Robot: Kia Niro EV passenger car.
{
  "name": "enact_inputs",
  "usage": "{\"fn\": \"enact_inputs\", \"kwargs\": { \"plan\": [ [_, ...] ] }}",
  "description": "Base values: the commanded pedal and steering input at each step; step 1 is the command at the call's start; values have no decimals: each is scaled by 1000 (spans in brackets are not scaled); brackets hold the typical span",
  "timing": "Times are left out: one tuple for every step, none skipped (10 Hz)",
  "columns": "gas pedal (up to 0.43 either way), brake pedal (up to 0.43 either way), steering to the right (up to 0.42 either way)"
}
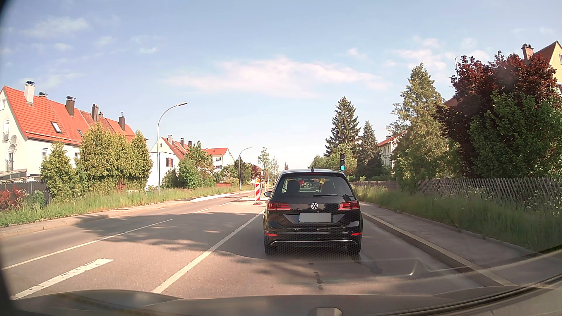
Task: Follow the waypoints while adhering to traffic rules and regulations
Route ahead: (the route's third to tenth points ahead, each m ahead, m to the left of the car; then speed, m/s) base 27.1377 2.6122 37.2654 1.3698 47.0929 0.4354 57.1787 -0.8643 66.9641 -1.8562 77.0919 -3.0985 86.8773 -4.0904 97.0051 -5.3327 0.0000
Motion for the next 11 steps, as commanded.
{"fn": "enact_inputs", "kwargs": {
  "plan": [
    [0, 244, -21],
    [0, 238, -21],
    [0, 128, -21],
    [0, 37, -21],
    [0, 18, -21],
    [0, 0, -20],
    [0, 0, -20],
    [0, 0, -18],
    [0, 0, -16],
    [28, 0, -13],
    [87, 0, -10]
  ]
}}
